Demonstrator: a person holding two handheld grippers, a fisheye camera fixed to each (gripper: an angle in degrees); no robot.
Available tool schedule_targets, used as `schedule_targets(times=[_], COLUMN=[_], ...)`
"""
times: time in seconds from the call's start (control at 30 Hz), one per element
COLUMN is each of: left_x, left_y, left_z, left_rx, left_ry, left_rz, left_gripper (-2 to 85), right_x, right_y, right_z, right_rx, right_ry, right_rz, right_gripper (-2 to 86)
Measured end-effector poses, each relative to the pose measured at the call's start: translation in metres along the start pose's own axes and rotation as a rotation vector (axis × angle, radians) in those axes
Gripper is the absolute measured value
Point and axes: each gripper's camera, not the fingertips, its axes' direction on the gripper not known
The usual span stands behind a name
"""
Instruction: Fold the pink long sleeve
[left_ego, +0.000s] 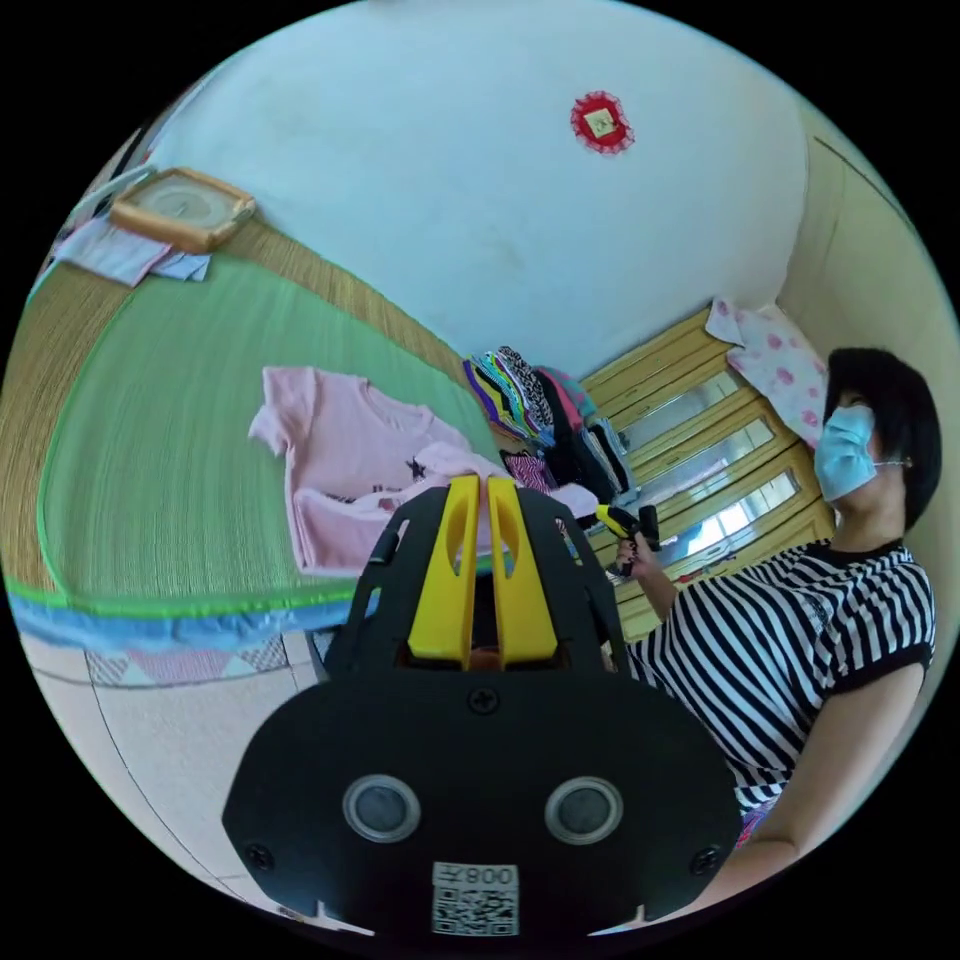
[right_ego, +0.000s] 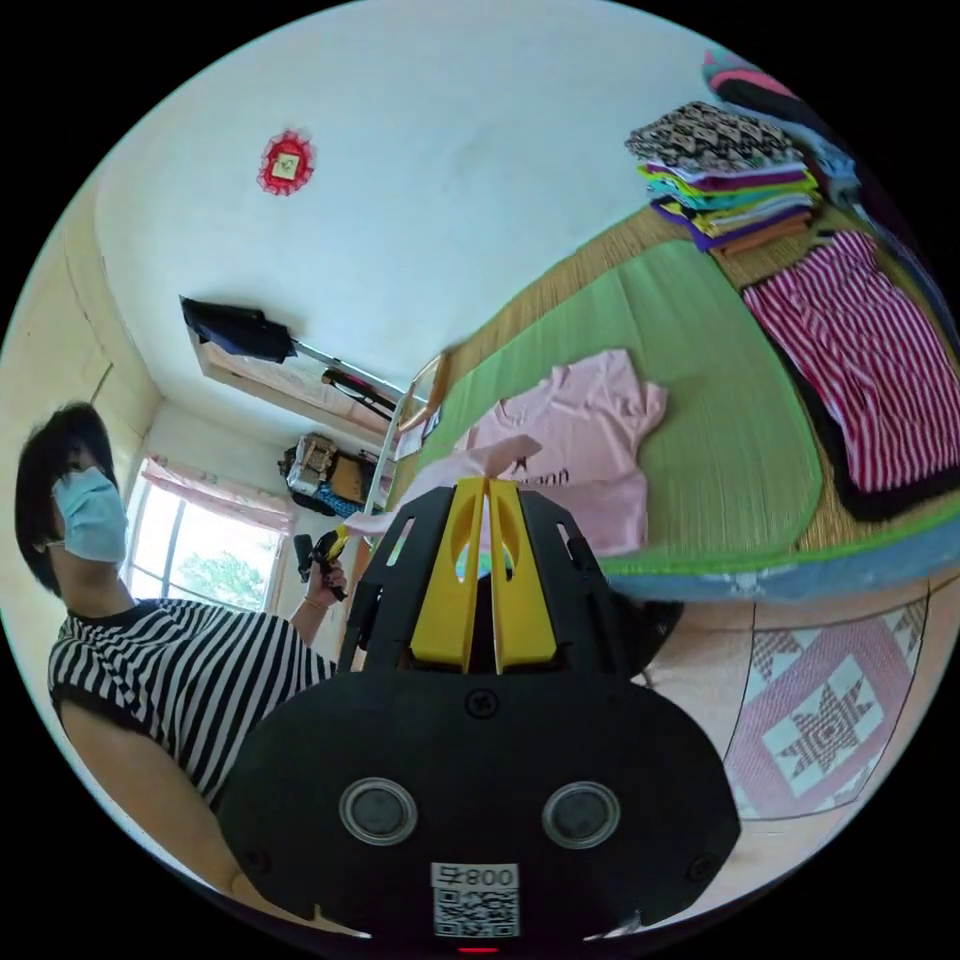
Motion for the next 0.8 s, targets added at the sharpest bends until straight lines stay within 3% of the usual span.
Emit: schedule_targets(times=[0.2, 0.4, 0.57, 0.8], left_x=[-0.012, -0.021, 0.041, 0.181], left_y=[0.056, 0.001, -0.093, -0.135], left_z=[-0.011, 0.001, -0.035, -0.117], left_rx=[0.011, 0.066, 0.263, 0.442], left_ry=[-0.04, -0.036, 0.017, -0.055], left_rz=[-0.094, -0.068, 0.093, 0.489], left_gripper=[1.1, 1.0, 1.1, 1.0], right_x=[0.035, 0.035, -0.076, -0.231], right_y=[0.062, -0.011, -0.132, -0.157], right_z=[-0.017, -0.019, -0.079, -0.191], right_rx=[-0.04, 0.002, 0.185, 0.386], right_ry=[0.026, 0.014, 0.008, 0.041], right_rz=[0.131, 0.069, -0.182, -0.509], right_gripper=[0.2, 0.2, 0.2, 0.1])
